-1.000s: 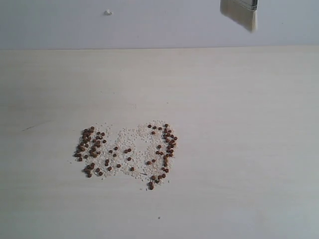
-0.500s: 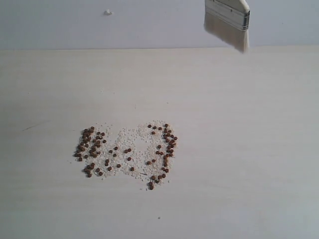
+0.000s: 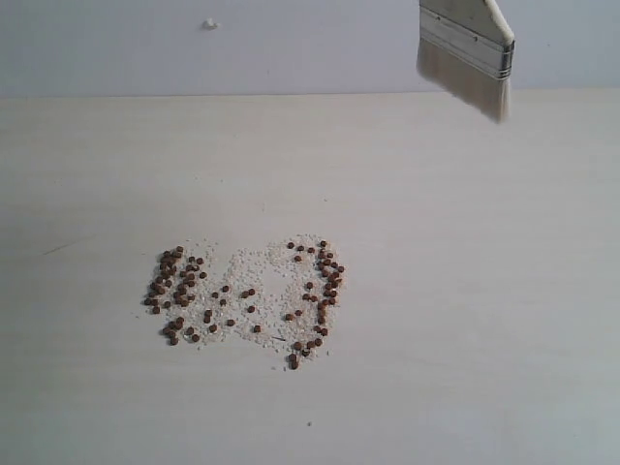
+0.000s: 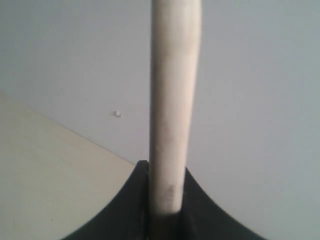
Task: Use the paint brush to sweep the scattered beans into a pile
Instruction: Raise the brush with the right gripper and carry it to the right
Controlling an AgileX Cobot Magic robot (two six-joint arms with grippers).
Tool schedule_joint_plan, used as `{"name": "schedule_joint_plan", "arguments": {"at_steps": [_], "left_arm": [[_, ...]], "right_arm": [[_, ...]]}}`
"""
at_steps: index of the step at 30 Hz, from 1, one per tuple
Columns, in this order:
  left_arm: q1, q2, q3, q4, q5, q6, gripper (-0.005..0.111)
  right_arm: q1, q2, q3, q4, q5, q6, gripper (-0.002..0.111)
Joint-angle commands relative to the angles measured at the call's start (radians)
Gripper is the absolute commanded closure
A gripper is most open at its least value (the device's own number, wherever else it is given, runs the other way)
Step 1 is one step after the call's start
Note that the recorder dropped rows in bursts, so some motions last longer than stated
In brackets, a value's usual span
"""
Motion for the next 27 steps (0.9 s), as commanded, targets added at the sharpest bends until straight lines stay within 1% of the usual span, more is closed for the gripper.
{"name": "schedule_joint_plan", "arguments": {"at_steps": [1,13,17,18,19,20,21,22,23,24,25,27], "left_arm": [[-0.007,-0.006,0.01,0.022,-0.001,0.003,0.107],[-0.007,-0.006,0.01,0.022,-0.001,0.001,0.107],[-0.007,-0.006,0.01,0.022,-0.001,0.003,0.107],[-0.007,-0.006,0.01,0.022,-0.001,0.003,0.107],[-0.007,-0.006,0.01,0.022,-0.001,0.003,0.107],[-0.007,-0.006,0.01,0.022,-0.001,0.003,0.107],[-0.007,-0.006,0.01,0.022,-0.001,0.003,0.107],[-0.007,-0.006,0.01,0.022,-0.001,0.003,0.107],[-0.007,-0.006,0.01,0.022,-0.001,0.003,0.107],[-0.007,-0.006,0.01,0.022,-0.001,0.003,0.107],[-0.007,-0.006,0.01,0.022,-0.001,0.003,0.107],[-0.007,-0.006,0.01,0.022,-0.001,0.003,0.107]], "right_arm": [[0.001,-0.049,0.015,-0.003,0.011,-0.005,0.108],[0.001,-0.06,0.032,0.0,0.011,-0.014,0.108],[0.001,-0.06,0.04,0.021,0.022,-0.083,0.108],[0.001,-0.06,0.04,0.06,0.032,-0.161,0.108],[0.001,-0.06,0.04,0.139,0.025,-0.316,0.108],[0.001,-0.051,0.04,0.231,0.001,-0.53,0.108],[0.001,-0.04,0.045,0.408,-0.056,-0.776,0.108],[0.001,-0.029,0.051,0.586,-0.08,-1.047,0.108],[0.001,-0.019,0.058,0.742,-0.096,-1.269,0.108],[0.001,-0.001,0.069,0.965,-0.101,-1.57,0.108],[0.001,0.013,0.078,1.091,-0.115,-1.737,0.108],[0.001,0.048,0.106,1.263,-0.172,-1.966,0.108]]}}
